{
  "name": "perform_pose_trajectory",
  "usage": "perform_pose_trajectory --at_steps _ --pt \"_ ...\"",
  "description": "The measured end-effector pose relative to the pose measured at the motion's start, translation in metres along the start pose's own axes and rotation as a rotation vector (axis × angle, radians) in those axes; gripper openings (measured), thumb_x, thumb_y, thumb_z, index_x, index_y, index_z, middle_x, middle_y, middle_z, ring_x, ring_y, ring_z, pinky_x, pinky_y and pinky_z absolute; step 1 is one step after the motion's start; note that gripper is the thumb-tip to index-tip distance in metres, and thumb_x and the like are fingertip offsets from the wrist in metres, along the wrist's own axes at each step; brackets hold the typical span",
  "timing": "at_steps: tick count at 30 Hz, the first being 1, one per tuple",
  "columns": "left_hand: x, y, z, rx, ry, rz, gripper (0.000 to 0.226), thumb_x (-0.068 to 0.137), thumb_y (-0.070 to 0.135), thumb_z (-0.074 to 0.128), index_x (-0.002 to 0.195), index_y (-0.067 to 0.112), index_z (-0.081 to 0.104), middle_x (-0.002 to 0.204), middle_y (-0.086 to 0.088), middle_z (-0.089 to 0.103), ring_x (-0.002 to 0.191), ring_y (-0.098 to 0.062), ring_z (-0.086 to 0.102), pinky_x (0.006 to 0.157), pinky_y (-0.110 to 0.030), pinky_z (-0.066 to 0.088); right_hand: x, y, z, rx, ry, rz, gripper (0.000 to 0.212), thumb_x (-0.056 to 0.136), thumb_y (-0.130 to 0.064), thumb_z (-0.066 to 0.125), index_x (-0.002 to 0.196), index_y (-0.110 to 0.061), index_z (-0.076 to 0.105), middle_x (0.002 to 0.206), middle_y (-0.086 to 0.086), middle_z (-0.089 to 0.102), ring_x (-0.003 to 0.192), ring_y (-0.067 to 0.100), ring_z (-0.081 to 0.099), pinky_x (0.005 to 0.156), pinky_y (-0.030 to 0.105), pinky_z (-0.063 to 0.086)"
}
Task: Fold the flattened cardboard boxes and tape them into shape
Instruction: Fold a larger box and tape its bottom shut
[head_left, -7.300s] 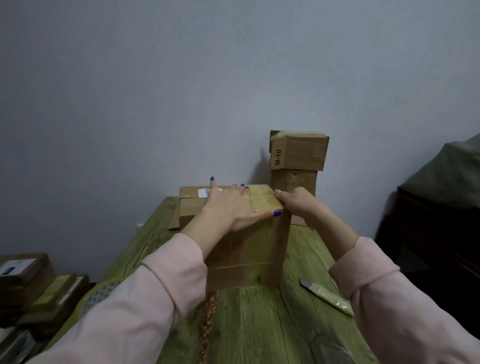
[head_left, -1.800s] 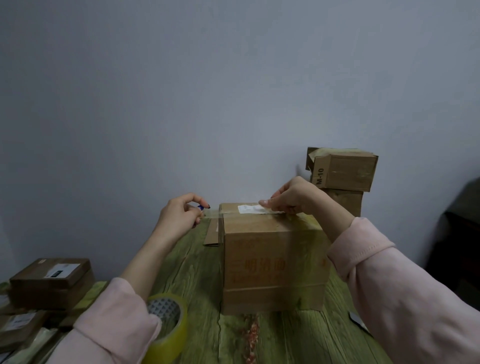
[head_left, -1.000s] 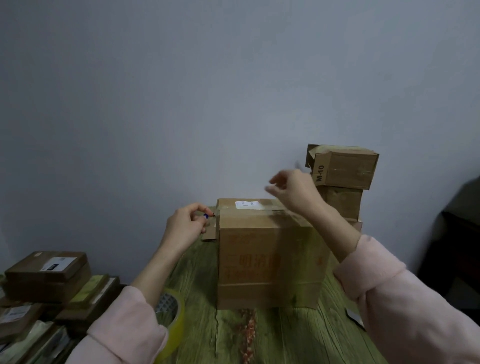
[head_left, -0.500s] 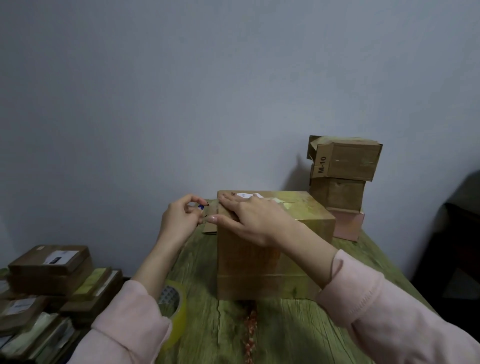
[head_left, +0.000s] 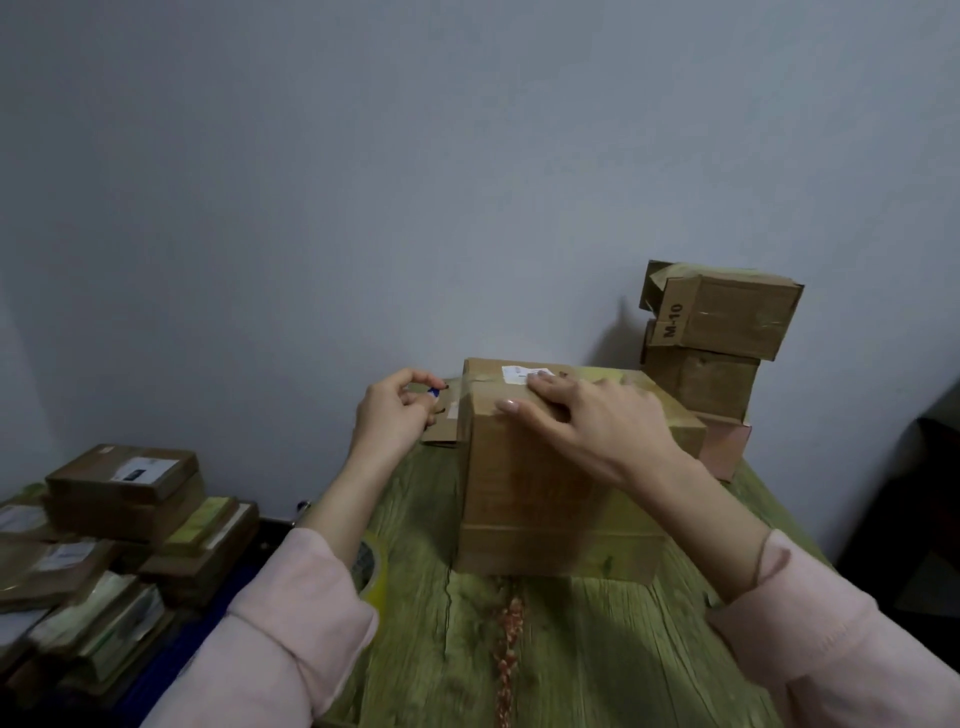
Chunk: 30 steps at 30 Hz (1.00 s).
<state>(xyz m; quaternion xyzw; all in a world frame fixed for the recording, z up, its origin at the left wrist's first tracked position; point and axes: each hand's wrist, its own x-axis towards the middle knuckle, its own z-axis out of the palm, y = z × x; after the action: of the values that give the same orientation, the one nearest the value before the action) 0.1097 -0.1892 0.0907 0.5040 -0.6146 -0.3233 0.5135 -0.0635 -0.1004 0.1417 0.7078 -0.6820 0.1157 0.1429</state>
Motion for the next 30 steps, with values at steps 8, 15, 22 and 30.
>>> perform_pose_trajectory --at_steps 8,15,22,30 --pt "-0.007 0.000 0.007 0.013 0.038 0.027 0.020 0.092 0.005 0.050 0.093 0.020 0.063 0.065 0.004 0.057 0.058 -0.004 0.052 0.053 -0.019 0.038 0.000 0.023 0.004 0.268 0.053 -0.009 0.073 0.078 -0.074 0.035 0.127 -0.027 0.060 0.142 -0.010 0.048 0.124 0.018 0.052 0.098 0.039 0.047" --pt "-0.009 -0.005 0.020 -0.016 -0.008 0.023 0.019 0.092 0.006 0.050 0.092 0.022 0.059 0.068 -0.002 0.060 0.060 -0.011 0.055 0.062 -0.026 0.047 0.013 0.014 -0.007 0.167 0.109 0.051 0.068 0.090 -0.065 0.031 0.095 -0.011 0.073 0.080 0.012 0.069 0.079 0.029 0.065 0.070 0.037 0.052" --pt "-0.009 -0.007 0.023 -0.080 0.027 0.019 0.026 0.085 0.001 0.053 0.078 0.026 0.056 0.059 0.001 0.055 0.057 -0.011 0.051 0.057 -0.028 0.046 0.015 -0.032 0.002 0.124 -0.082 -0.224 0.058 0.090 -0.064 0.034 0.135 -0.029 0.047 0.138 -0.003 0.052 0.126 0.023 0.047 0.090 0.034 0.040" --pt "-0.016 -0.001 0.034 -0.106 0.095 0.013 0.024 0.088 0.002 0.050 0.087 0.023 0.062 0.061 0.002 0.059 0.053 -0.004 0.056 0.061 -0.022 0.046 0.006 0.013 0.004 0.152 -0.064 -0.026 0.096 0.060 -0.088 0.023 0.140 -0.038 0.041 0.149 -0.013 0.038 0.133 0.020 0.041 0.102 0.043 0.041"
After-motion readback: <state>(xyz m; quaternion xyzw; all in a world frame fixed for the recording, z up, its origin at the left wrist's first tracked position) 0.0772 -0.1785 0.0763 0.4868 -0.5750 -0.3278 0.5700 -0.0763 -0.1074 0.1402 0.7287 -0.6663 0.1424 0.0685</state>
